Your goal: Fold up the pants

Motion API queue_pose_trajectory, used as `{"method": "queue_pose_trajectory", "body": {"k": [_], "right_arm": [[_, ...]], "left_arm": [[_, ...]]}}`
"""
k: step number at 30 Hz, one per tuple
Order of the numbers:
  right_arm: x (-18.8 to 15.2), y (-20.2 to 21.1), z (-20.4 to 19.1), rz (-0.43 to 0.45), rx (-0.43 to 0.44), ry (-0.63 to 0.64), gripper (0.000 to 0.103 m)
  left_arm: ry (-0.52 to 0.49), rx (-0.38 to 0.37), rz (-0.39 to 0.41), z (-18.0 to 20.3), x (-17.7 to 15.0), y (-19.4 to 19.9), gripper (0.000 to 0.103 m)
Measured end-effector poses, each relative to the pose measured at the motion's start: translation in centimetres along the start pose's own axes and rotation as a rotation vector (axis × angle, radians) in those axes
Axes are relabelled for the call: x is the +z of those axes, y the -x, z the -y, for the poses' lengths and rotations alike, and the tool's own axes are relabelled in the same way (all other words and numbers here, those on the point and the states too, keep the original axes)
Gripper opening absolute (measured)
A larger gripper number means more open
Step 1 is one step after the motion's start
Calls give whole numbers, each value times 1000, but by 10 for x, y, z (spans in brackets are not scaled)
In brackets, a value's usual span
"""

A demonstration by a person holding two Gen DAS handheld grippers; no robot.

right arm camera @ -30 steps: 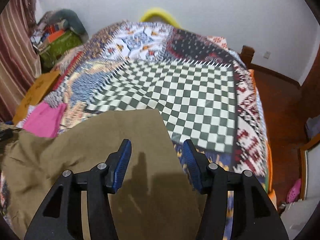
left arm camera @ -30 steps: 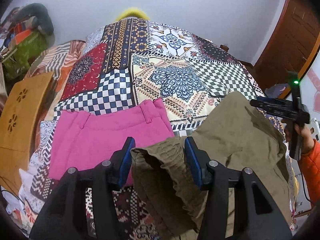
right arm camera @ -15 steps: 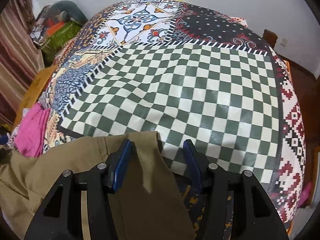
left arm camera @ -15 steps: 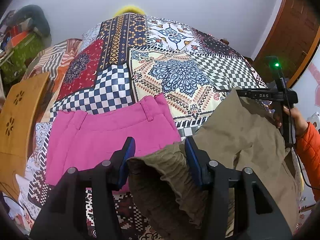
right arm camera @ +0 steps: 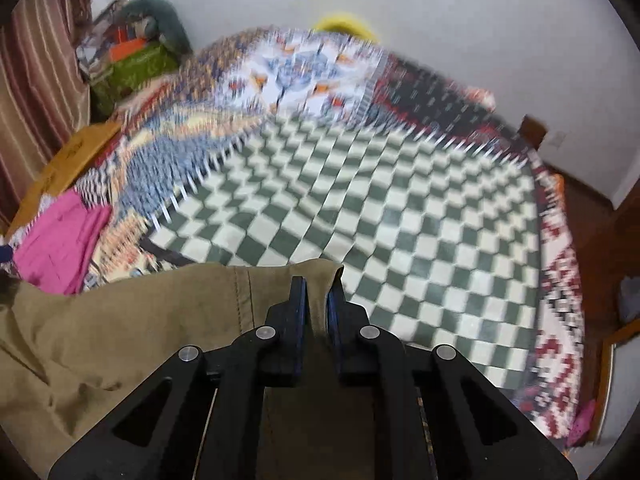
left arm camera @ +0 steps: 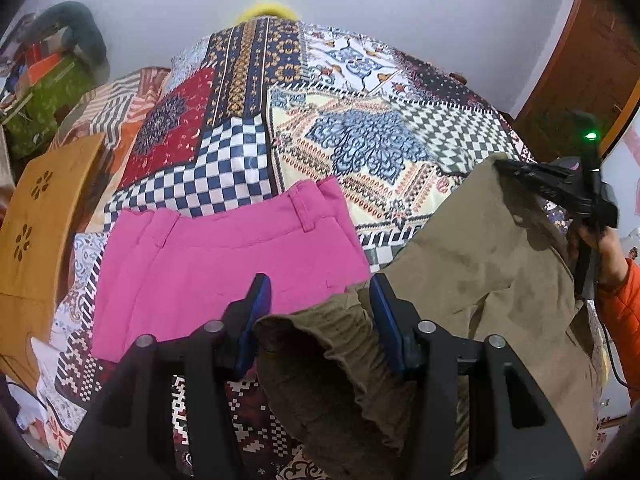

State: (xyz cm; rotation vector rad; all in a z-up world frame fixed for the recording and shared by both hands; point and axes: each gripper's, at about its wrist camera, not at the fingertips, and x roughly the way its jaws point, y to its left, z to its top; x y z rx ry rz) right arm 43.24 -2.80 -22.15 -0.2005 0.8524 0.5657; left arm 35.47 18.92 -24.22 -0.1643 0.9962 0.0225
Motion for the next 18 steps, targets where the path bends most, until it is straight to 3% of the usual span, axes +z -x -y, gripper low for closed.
{"method": "queue_pose_trajectory", "body": {"k": [5, 7, 18], "right_arm": [[10, 50, 13, 118, -22, -35, 9], [11, 70, 16, 156, -34, -43, 9], [-1, 160, 30, 306, -68, -132, 9]], "left_arm": [[-7, -40, 24, 8, 6, 13, 20], [-21, -50, 39, 14, 9, 22, 14], [-126, -77, 200, 62, 25, 102, 14]]}}
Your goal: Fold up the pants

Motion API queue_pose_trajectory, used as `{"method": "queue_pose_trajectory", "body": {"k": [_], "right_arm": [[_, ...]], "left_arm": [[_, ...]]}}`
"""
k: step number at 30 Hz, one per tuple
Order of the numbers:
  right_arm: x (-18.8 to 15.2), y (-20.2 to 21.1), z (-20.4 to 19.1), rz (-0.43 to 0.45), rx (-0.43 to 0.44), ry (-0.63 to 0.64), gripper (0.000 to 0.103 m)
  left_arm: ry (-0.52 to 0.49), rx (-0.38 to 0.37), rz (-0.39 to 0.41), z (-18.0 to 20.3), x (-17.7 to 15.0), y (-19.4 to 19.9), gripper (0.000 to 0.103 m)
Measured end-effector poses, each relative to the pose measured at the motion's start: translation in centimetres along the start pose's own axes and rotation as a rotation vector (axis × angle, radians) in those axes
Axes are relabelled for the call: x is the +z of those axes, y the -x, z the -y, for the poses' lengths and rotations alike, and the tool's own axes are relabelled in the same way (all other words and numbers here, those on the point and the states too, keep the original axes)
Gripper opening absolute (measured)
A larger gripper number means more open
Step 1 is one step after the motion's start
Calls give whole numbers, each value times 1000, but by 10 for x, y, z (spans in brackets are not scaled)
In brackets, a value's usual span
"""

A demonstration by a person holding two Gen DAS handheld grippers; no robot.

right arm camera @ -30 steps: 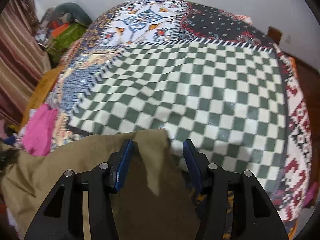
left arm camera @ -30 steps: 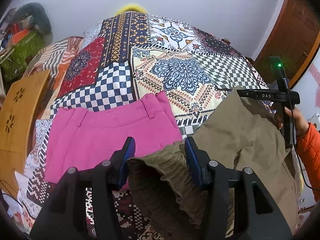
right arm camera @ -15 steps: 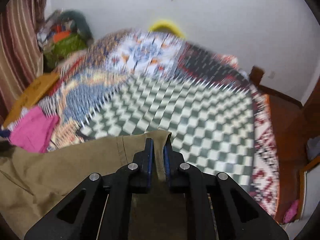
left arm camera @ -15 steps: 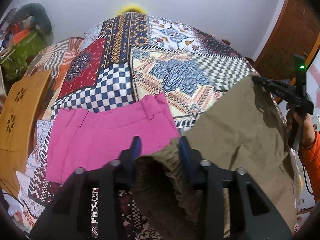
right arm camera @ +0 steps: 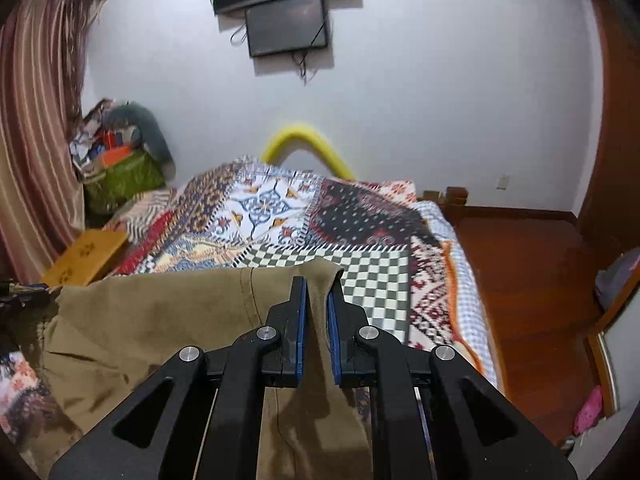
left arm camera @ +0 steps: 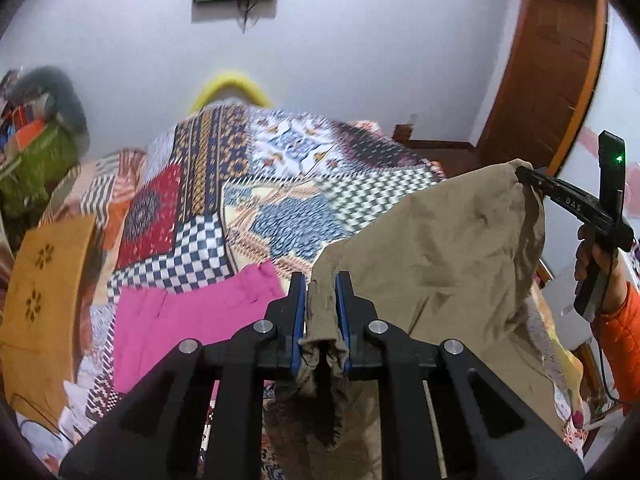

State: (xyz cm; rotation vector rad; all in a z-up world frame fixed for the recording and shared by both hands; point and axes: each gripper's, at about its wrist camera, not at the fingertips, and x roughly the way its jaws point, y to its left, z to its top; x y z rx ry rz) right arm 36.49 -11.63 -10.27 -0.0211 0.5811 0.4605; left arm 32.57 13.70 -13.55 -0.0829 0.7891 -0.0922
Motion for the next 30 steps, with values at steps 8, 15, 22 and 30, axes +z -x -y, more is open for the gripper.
{"method": "queue_pose_trajectory", "body": {"k": [8, 15, 22, 30], "right_arm": [[-17, 59, 3, 31, -3, -36, 8], [-44, 96, -4, 28, 13, -67, 8], [-81, 124, -7, 8, 36, -128, 9], [-134, 140, -12, -87, 49, -170, 9]], "left_arm": [[-54, -38, 17, 28, -15, 41, 14], [-101, -60, -11, 45, -48, 65, 14], [-140, -94, -37, 54, -84, 83, 14], [-149, -111, -93, 59, -128, 92, 14]]}}
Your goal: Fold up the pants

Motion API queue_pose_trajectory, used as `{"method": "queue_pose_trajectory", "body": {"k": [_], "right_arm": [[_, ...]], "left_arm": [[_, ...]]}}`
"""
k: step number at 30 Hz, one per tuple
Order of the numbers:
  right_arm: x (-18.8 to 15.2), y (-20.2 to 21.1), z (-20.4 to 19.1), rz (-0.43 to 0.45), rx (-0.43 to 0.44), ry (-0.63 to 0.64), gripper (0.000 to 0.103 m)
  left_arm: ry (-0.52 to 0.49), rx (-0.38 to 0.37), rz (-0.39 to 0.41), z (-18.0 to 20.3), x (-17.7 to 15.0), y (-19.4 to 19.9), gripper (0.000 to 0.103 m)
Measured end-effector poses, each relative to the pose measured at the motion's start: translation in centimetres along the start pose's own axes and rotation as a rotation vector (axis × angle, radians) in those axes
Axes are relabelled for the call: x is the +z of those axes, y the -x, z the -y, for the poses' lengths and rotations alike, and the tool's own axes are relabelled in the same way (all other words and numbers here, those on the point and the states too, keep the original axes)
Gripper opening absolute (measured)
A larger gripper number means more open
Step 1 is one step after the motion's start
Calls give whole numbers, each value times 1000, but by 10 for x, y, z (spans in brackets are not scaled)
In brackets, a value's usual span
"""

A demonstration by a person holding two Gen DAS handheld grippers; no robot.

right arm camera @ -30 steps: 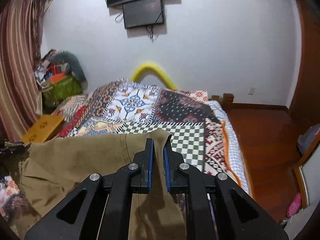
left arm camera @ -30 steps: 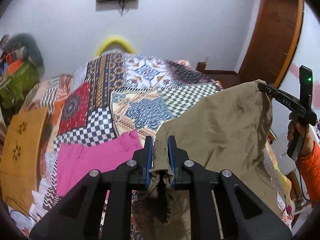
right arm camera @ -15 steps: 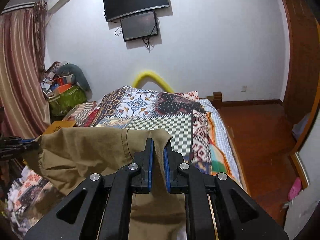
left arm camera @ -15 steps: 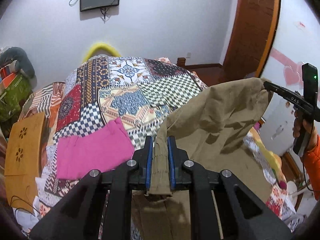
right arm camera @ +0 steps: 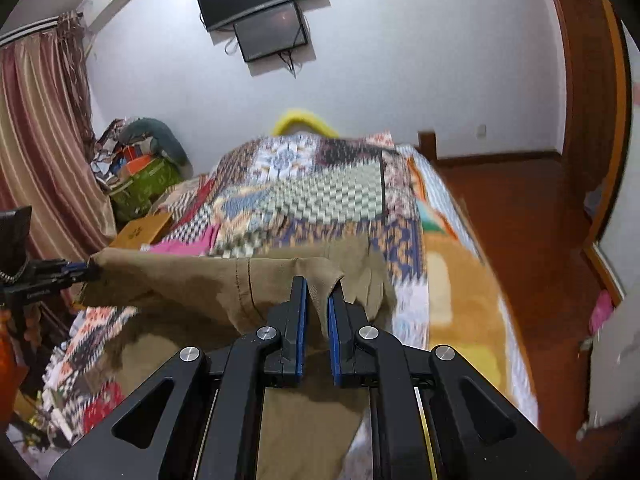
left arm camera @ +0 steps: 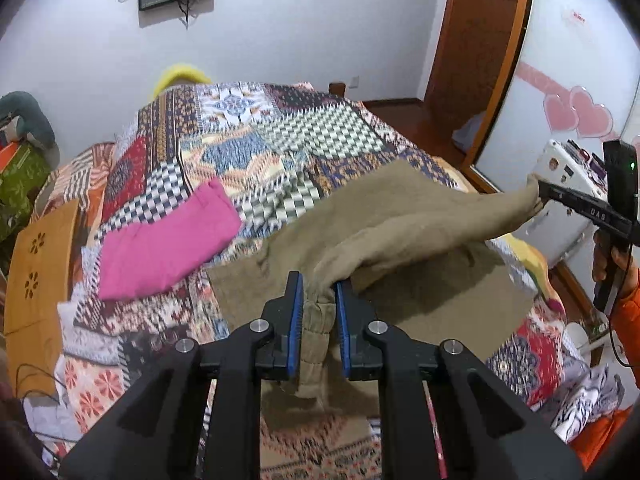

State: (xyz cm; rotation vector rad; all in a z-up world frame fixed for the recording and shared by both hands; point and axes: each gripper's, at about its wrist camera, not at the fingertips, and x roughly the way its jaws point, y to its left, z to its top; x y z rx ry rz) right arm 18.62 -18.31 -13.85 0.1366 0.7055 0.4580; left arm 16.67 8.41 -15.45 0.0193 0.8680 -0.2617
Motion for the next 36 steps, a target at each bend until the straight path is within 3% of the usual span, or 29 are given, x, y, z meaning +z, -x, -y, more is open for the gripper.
{"method": "queue_pose_trajectory", "body": {"k": [3, 10, 14, 25, 31, 36], "right_arm": [[-22, -3, 0, -48, -11, -5, 9], [-68, -14, 9, -148, -15, -58, 9], [-83, -11, 7, -161, -32, -61, 9], [-94, -7, 8, -192, -59, -69, 14], [-94, 8, 10, -193, -80, -79, 15], [-86, 26, 10, -154, -95, -91, 23]], "left_arm": [[8, -4, -18, 4, -17, 1, 18], [51, 17, -66, 2, -49, 1, 38], [111, 31, -75, -5, -63, 1, 51], [310, 96, -89, -44, -95, 11, 53], [367, 46, -41, -42, -84, 23, 64], [386, -3, -85, -30, -77, 3, 70]]}}
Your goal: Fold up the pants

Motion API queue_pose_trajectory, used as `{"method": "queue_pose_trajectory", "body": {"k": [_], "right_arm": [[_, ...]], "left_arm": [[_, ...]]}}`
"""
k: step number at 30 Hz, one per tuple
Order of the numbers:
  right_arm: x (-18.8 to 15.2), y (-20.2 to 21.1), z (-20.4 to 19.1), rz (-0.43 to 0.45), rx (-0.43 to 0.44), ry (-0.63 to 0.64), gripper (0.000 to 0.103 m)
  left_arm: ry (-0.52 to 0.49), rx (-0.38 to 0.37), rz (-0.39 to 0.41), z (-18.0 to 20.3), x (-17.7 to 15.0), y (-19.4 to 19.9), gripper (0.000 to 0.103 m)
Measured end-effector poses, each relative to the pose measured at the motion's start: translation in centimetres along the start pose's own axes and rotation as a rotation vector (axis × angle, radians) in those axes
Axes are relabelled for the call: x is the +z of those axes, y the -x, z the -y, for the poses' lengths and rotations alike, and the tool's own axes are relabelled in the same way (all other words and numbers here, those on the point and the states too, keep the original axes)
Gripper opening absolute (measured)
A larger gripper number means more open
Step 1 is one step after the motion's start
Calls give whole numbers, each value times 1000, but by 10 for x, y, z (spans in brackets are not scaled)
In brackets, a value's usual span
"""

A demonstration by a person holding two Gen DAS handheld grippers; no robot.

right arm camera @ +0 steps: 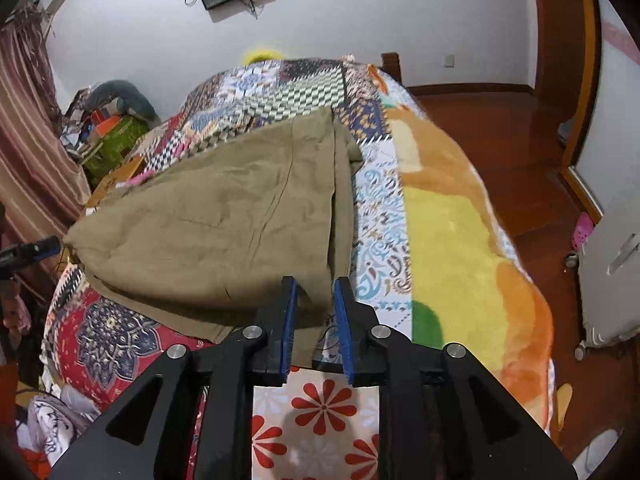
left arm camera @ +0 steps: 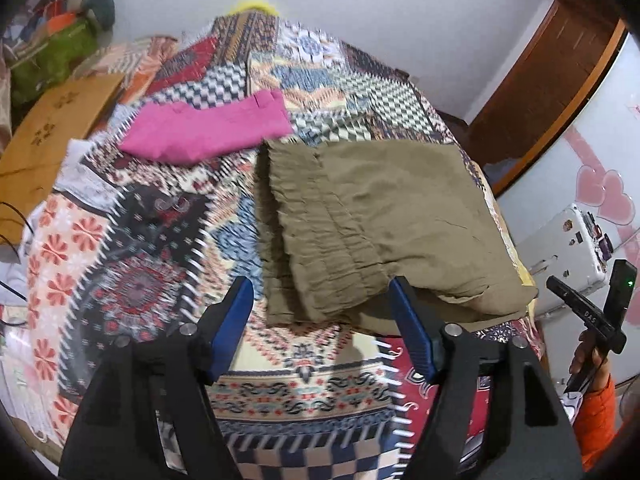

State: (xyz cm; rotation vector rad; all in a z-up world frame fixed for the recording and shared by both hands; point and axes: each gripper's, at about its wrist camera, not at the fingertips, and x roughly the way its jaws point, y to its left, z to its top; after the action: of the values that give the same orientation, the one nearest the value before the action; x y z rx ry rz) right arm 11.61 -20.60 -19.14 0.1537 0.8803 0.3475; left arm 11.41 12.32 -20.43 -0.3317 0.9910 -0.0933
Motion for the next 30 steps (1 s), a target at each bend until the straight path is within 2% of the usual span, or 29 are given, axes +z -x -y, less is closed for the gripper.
{"method": "queue_pose_trajectory", "body": {"k": [3, 6, 10, 12, 13, 18, 19, 21, 24, 30], "right_arm": [[3, 5, 1, 20, 4, -11, 34], [4, -2, 1, 7, 4, -13, 41], [-2, -23, 4, -59, 27, -50, 43], [-7, -31, 5, -89, 40, -67, 43], [-9, -33, 5, -98, 44, -70, 43], [-16, -39, 1, -147, 72, -63, 43], [-17, -38, -1, -146, 72, -57, 41], [-18, -36, -3, -138, 49, -34, 23], [-17, -29, -5, -109, 41, -13, 10], [-14, -16, -16, -61, -5, 69, 10]], "left_arm": [[32, -16, -21, 1, -2, -12, 70], [51, -29, -28, 1, -3, -18, 70], [46, -21, -19, 4, -4, -23, 68], [28, -25, -21, 8, -5, -24, 60], [14, -35, -29, 11, -5, -25, 49], [-75, 36, 21, 25, 0, -21, 46], [-86, 45, 33, 27, 2, -19, 45], [-105, 61, 58, 30, 6, -14, 45], [-142, 84, 83, 35, 10, -8, 44], [-215, 123, 92, 37, 6, -5, 44]]}}
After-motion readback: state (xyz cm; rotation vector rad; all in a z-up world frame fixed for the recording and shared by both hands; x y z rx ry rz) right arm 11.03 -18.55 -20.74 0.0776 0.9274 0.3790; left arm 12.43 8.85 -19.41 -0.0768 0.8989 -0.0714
